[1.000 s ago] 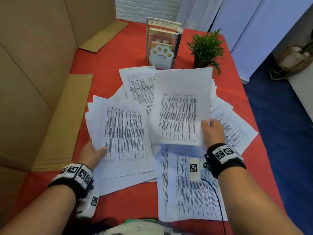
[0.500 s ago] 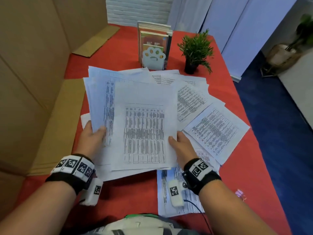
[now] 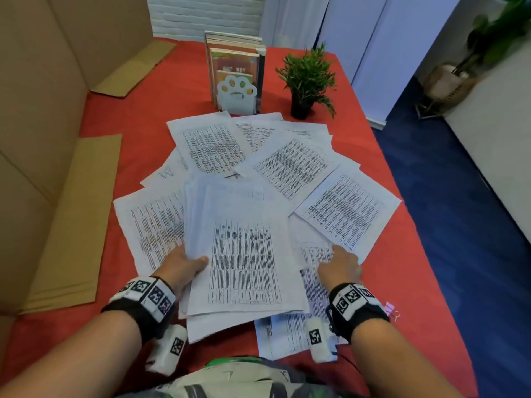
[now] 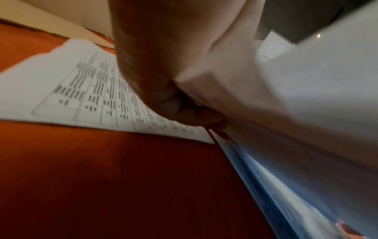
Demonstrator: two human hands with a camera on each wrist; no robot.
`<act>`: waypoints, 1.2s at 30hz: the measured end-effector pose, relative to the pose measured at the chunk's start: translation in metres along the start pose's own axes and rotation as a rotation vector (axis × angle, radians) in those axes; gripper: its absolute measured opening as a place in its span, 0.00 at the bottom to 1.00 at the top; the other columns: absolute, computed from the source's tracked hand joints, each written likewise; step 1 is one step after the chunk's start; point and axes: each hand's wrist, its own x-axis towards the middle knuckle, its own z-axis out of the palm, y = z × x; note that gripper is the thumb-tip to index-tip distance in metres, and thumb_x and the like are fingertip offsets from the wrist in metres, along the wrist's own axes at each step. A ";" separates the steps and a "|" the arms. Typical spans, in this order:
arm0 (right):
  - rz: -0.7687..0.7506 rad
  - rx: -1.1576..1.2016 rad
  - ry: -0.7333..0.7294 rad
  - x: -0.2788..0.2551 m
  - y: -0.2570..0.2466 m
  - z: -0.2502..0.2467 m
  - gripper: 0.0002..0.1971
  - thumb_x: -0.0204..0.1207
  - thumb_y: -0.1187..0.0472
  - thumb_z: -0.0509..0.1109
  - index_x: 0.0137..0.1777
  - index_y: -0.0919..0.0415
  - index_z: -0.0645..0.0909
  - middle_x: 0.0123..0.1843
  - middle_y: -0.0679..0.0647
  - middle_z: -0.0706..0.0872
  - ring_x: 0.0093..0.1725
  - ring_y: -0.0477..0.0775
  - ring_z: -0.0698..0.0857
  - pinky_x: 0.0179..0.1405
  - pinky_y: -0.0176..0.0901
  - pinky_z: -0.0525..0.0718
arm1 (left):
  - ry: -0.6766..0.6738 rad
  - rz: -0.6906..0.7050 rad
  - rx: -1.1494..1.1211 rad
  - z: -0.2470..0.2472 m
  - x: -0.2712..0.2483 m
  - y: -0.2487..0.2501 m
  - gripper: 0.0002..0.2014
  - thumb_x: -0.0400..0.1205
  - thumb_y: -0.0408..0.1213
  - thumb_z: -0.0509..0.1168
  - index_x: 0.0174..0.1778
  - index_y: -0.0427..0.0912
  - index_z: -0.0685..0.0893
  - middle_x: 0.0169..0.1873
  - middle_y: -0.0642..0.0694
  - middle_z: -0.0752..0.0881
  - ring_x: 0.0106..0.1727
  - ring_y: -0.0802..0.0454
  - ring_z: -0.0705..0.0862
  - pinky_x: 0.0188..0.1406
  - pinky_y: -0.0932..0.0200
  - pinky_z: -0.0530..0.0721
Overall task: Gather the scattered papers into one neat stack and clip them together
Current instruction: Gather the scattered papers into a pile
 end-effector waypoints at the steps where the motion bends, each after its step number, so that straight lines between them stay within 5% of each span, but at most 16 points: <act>1: 0.026 -0.017 0.002 -0.001 0.007 0.001 0.32 0.69 0.62 0.62 0.75 0.49 0.64 0.77 0.58 0.67 0.74 0.65 0.67 0.73 0.63 0.68 | -0.036 -0.029 0.010 0.005 0.001 -0.002 0.18 0.79 0.30 0.67 0.65 0.34 0.75 0.45 0.40 0.86 0.44 0.43 0.86 0.35 0.53 0.84; 5: 0.103 0.068 -0.022 -0.008 0.015 0.008 0.29 0.76 0.60 0.61 0.78 0.51 0.59 0.78 0.60 0.62 0.74 0.67 0.65 0.72 0.61 0.67 | -0.166 -0.088 0.048 0.025 0.001 -0.004 0.18 0.78 0.32 0.69 0.63 0.34 0.77 0.49 0.39 0.88 0.50 0.40 0.87 0.53 0.44 0.85; 9: 0.064 0.140 -0.067 -0.014 0.009 0.009 0.27 0.80 0.59 0.58 0.79 0.55 0.58 0.77 0.63 0.63 0.73 0.68 0.68 0.73 0.57 0.69 | -0.201 -0.060 0.034 0.039 -0.003 -0.003 0.15 0.78 0.31 0.68 0.60 0.37 0.79 0.43 0.47 0.86 0.46 0.49 0.85 0.42 0.57 0.80; 12: -0.029 0.201 -0.194 -0.021 0.004 0.013 0.24 0.80 0.63 0.57 0.77 0.62 0.62 0.76 0.64 0.64 0.69 0.65 0.74 0.70 0.47 0.72 | -0.234 -0.030 0.046 0.046 -0.009 -0.003 0.14 0.78 0.31 0.68 0.59 0.37 0.80 0.43 0.47 0.87 0.45 0.49 0.86 0.40 0.58 0.80; 15: -0.076 0.143 -0.218 -0.029 -0.002 0.019 0.24 0.75 0.59 0.59 0.72 0.54 0.70 0.71 0.60 0.72 0.66 0.64 0.74 0.68 0.55 0.74 | -0.206 0.018 0.095 0.050 -0.013 -0.008 0.18 0.78 0.33 0.69 0.64 0.37 0.80 0.48 0.45 0.87 0.46 0.49 0.86 0.45 0.56 0.83; 17: -0.066 0.031 -0.168 -0.029 -0.003 0.017 0.27 0.75 0.56 0.60 0.75 0.51 0.66 0.73 0.57 0.69 0.72 0.63 0.67 0.69 0.58 0.68 | -0.113 0.071 0.174 0.048 -0.014 -0.011 0.21 0.77 0.35 0.70 0.66 0.40 0.78 0.49 0.46 0.85 0.47 0.47 0.86 0.48 0.52 0.85; 20: -0.074 0.006 -0.157 -0.026 -0.002 0.013 0.33 0.76 0.57 0.62 0.81 0.52 0.55 0.79 0.57 0.61 0.76 0.63 0.62 0.72 0.60 0.66 | -0.008 0.186 0.288 0.036 -0.014 -0.010 0.32 0.73 0.33 0.71 0.72 0.47 0.66 0.54 0.47 0.82 0.47 0.46 0.85 0.45 0.51 0.87; 22: -0.131 0.029 -0.224 -0.024 -0.004 0.012 0.34 0.75 0.59 0.62 0.81 0.55 0.54 0.79 0.59 0.60 0.78 0.64 0.61 0.74 0.58 0.67 | 0.009 0.252 0.334 0.024 -0.015 -0.009 0.47 0.72 0.29 0.71 0.80 0.55 0.51 0.56 0.50 0.77 0.45 0.47 0.84 0.38 0.57 0.84; 24: -0.186 0.109 -0.299 -0.022 -0.010 0.013 0.36 0.74 0.59 0.65 0.81 0.58 0.55 0.78 0.61 0.62 0.78 0.65 0.62 0.75 0.57 0.68 | 0.012 0.324 0.340 0.015 -0.016 -0.005 0.51 0.71 0.26 0.70 0.82 0.59 0.46 0.57 0.51 0.77 0.46 0.49 0.84 0.36 0.58 0.82; 30: -0.267 0.727 -0.460 -0.026 -0.038 0.001 0.41 0.59 0.62 0.72 0.75 0.54 0.63 0.65 0.57 0.82 0.61 0.58 0.84 0.64 0.62 0.82 | 0.002 0.475 -0.007 -0.009 -0.021 0.014 0.36 0.69 0.27 0.74 0.69 0.56 0.69 0.59 0.51 0.84 0.59 0.51 0.84 0.59 0.51 0.80; 33: -0.472 0.870 -0.324 -0.041 -0.070 -0.024 0.25 0.66 0.68 0.67 0.61 0.47 0.71 0.60 0.54 0.84 0.59 0.58 0.85 0.60 0.59 0.84 | 0.020 0.517 -0.189 -0.011 -0.020 0.028 0.30 0.63 0.43 0.81 0.61 0.52 0.79 0.54 0.51 0.89 0.57 0.54 0.87 0.62 0.50 0.81; 36: -0.689 0.897 -0.156 -0.054 -0.098 -0.048 0.17 0.75 0.72 0.63 0.56 0.50 0.72 0.50 0.47 0.84 0.51 0.44 0.86 0.49 0.40 0.86 | 0.132 0.608 -0.325 -0.005 -0.025 0.054 0.13 0.74 0.32 0.73 0.52 0.50 0.85 0.45 0.60 0.91 0.51 0.63 0.89 0.54 0.61 0.85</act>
